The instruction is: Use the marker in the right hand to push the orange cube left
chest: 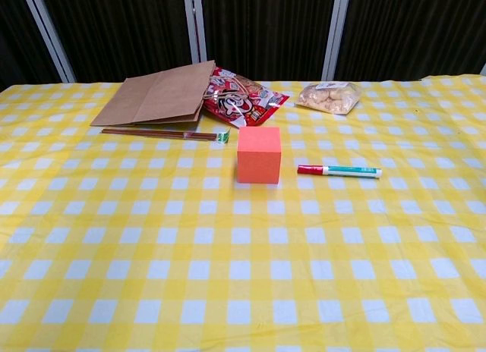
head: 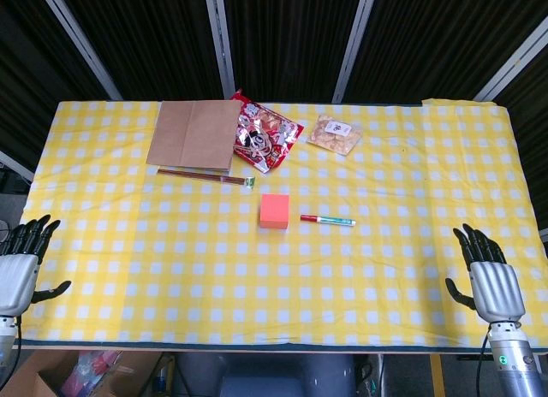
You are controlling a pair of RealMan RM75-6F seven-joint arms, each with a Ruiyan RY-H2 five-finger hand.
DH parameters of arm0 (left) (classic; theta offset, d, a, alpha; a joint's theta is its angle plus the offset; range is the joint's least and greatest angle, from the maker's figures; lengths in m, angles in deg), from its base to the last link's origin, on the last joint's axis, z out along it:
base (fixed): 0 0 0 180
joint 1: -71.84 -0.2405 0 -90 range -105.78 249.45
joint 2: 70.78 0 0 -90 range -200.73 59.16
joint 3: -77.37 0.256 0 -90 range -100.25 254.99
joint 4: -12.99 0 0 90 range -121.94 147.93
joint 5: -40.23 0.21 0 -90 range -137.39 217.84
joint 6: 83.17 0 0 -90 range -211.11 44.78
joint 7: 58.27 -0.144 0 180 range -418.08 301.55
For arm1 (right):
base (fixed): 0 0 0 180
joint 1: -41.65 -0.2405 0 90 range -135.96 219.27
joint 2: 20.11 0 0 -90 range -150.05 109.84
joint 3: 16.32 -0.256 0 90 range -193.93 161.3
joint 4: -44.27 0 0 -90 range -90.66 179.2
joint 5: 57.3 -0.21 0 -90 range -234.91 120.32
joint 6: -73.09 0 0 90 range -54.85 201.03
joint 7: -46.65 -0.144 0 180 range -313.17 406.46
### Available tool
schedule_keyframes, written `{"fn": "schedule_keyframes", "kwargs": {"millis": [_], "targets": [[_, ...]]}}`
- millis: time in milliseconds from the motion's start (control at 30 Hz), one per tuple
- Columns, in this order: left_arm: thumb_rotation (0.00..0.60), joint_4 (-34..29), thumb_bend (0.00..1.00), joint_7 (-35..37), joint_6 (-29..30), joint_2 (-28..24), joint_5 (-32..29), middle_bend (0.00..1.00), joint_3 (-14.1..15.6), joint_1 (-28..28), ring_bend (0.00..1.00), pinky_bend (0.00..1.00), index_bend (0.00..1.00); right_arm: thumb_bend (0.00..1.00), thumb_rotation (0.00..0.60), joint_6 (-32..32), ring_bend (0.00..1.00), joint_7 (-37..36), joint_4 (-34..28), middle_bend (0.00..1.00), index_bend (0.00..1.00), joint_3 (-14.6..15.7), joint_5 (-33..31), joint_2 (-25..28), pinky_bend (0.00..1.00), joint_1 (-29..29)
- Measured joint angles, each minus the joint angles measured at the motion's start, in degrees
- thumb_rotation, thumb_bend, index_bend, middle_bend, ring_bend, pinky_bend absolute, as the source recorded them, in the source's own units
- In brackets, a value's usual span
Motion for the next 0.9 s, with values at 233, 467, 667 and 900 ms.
{"fn": "schedule_keyframes", "kwargs": {"millis": [233, 467, 667, 900], "targets": [[0.600, -0.3, 0.03, -0.3, -0.2, 0.0, 0.0, 0.00, 0.0, 0.1, 0.00, 0.04, 0.00, 0.38, 0.600, 0.9, 0.00, 0.4, 0.0, 0.00, 0.00, -0.5, -0.6, 0.1, 0.12, -0.1], [0.600, -0.4, 0.03, -0.1, -1.1, 0.0, -0.1, 0.00, 0.1, 0.5, 0.00, 0.04, 0.00, 0.38, 0.600, 4.2, 0.00, 1.7, -1.7, 0.05, 0.11, -3.7, -1.4, -0.3, 0.11, -3.9], [0.600, -0.9, 0.03, -0.4, -2.3, 0.2, 0.0, 0.00, 0.1, 1.2, 0.00, 0.04, 0.00, 0.38, 0.600, 11.9, 0.04, 6.8, -4.9, 0.10, 0.21, -7.8, -7.0, -1.4, 0.14, -10.4], [0.600, -1.1, 0.03, -0.5, -3.4, 0.4, -0.1, 0.00, 0.2, 1.9, 0.00, 0.04, 0.00, 0.38, 0.600, 18.8, 0.06, 17.1, -3.7, 0.14, 0.27, -12.5, -20.2, -9.4, 0.15, -20.1]]}}
